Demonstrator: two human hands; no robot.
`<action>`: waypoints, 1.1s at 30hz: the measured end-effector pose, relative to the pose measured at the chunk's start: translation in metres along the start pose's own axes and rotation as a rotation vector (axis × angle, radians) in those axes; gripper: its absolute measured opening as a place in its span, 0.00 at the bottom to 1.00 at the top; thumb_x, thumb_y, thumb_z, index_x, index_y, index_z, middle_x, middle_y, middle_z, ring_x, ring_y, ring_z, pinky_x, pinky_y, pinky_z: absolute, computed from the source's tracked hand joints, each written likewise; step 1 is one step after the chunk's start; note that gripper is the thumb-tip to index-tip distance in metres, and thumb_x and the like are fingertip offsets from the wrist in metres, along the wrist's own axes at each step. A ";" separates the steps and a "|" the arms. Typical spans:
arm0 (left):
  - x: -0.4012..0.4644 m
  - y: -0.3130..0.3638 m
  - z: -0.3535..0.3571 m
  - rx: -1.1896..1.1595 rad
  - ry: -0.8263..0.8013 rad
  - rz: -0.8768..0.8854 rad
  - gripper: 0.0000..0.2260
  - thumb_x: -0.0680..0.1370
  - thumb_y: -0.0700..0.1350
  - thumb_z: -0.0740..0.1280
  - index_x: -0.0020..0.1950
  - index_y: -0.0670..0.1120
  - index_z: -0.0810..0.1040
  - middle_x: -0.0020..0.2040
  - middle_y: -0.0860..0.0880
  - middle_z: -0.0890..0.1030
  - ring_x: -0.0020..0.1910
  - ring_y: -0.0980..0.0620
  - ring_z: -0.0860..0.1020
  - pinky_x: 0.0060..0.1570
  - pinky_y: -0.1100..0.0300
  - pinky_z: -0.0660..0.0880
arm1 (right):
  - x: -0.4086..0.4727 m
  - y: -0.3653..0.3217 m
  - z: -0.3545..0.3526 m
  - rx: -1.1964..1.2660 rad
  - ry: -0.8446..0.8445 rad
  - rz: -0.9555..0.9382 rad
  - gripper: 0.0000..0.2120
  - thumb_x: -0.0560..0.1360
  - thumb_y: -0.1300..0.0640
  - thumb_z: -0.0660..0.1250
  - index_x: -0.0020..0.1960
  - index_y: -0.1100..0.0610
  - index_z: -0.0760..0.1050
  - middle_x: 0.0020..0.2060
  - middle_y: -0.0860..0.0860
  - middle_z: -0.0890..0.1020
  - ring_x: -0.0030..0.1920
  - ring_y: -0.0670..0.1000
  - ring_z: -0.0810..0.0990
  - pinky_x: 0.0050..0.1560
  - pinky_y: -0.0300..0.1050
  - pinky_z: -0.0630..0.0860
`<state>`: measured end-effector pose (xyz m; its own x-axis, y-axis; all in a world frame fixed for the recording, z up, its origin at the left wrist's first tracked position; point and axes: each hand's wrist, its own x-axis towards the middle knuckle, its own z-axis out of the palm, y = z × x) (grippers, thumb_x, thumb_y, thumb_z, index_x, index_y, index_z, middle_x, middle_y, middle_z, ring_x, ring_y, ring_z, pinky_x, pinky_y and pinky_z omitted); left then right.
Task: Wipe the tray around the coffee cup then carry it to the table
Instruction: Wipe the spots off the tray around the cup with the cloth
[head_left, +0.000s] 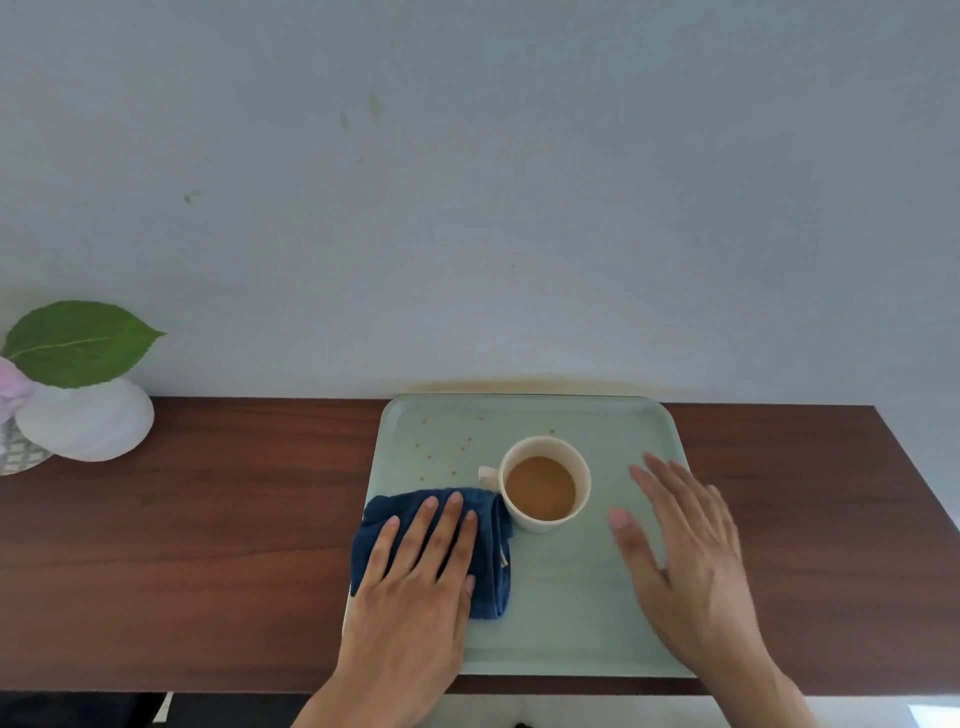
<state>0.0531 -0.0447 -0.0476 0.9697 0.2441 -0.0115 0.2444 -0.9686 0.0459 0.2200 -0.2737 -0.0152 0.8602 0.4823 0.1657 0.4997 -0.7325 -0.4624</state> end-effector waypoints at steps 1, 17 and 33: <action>0.000 0.001 0.001 0.002 0.009 -0.002 0.26 0.81 0.53 0.56 0.79 0.48 0.68 0.81 0.48 0.65 0.80 0.46 0.63 0.73 0.43 0.60 | 0.005 -0.014 -0.002 0.052 -0.025 -0.017 0.33 0.81 0.30 0.53 0.79 0.48 0.65 0.79 0.42 0.66 0.82 0.44 0.55 0.82 0.58 0.53; -0.001 0.002 0.003 0.009 0.026 -0.006 0.27 0.81 0.54 0.55 0.80 0.47 0.66 0.81 0.48 0.64 0.80 0.46 0.63 0.73 0.42 0.60 | 0.032 -0.045 0.002 0.047 -0.032 -0.121 0.46 0.67 0.21 0.67 0.74 0.49 0.73 0.65 0.45 0.80 0.67 0.44 0.67 0.65 0.52 0.73; -0.002 0.003 0.003 0.015 0.043 -0.003 0.27 0.82 0.54 0.54 0.80 0.47 0.66 0.81 0.47 0.65 0.80 0.45 0.63 0.72 0.42 0.61 | -0.027 0.003 -0.028 0.061 -0.092 -0.098 0.46 0.67 0.21 0.68 0.78 0.45 0.68 0.72 0.40 0.74 0.74 0.44 0.69 0.72 0.53 0.69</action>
<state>0.0519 -0.0481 -0.0508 0.9680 0.2489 0.0315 0.2480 -0.9683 0.0308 0.2010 -0.3025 0.0038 0.7933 0.5941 0.1329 0.5711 -0.6505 -0.5008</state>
